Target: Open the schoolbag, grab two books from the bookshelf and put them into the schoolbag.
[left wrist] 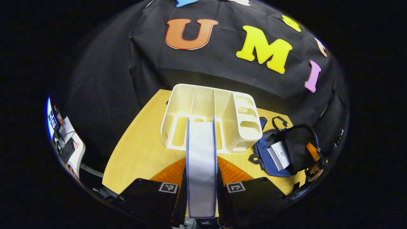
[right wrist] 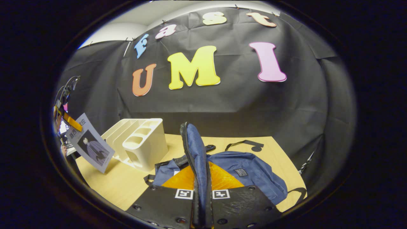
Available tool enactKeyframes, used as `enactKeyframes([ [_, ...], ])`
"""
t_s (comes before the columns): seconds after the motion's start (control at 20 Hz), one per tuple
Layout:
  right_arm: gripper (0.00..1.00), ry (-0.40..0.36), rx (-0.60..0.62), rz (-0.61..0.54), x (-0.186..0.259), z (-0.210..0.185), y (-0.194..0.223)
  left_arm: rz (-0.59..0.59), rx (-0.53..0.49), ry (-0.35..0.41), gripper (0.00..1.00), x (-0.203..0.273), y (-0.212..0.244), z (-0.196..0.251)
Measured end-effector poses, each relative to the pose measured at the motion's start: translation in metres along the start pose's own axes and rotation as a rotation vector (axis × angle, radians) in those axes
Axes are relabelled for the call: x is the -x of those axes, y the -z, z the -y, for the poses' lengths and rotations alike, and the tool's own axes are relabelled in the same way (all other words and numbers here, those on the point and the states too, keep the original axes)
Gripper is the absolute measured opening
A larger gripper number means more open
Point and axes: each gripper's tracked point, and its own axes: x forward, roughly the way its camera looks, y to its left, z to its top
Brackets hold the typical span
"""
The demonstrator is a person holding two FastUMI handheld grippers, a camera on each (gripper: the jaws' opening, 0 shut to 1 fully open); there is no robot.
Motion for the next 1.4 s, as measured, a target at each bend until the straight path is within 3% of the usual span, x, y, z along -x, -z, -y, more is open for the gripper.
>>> enactKeyframes([
  [0.1, 0.07, 0.002, -0.003, -0.004, -0.002, -0.002, -0.004, 0.029, 0.054, 0.042, 0.45, 0.013, 0.006, -0.002],
  [0.15, 0.07, 0.004, -0.002, -0.004, -0.002, -0.002, -0.007, 0.036, 0.093, 0.072, 0.41, 0.014, 0.011, 0.008],
  [0.3, 0.07, 0.02, -0.01, -0.002, -0.003, 0.0, -0.015, 0.023, 0.21, 0.195, 0.41, 0.016, 0.027, 0.031],
  [0.5, 0.07, 0.03, 0.029, -0.016, -0.009, -0.001, -0.021, 0.003, 0.302, 0.294, 0.41, 0.01, 0.045, 0.049],
  [1.2, 0.07, 0.075, 0.112, -0.016, -0.004, 0.0, -0.046, -0.071, 0.499, 0.601, 0.41, -0.046, 0.06, 0.126],
  [1.4, 0.07, 0.078, 0.144, -0.021, -0.005, 0.001, -0.05, -0.074, 0.568, 0.644, 0.41, -0.063, 0.055, 0.142],
])
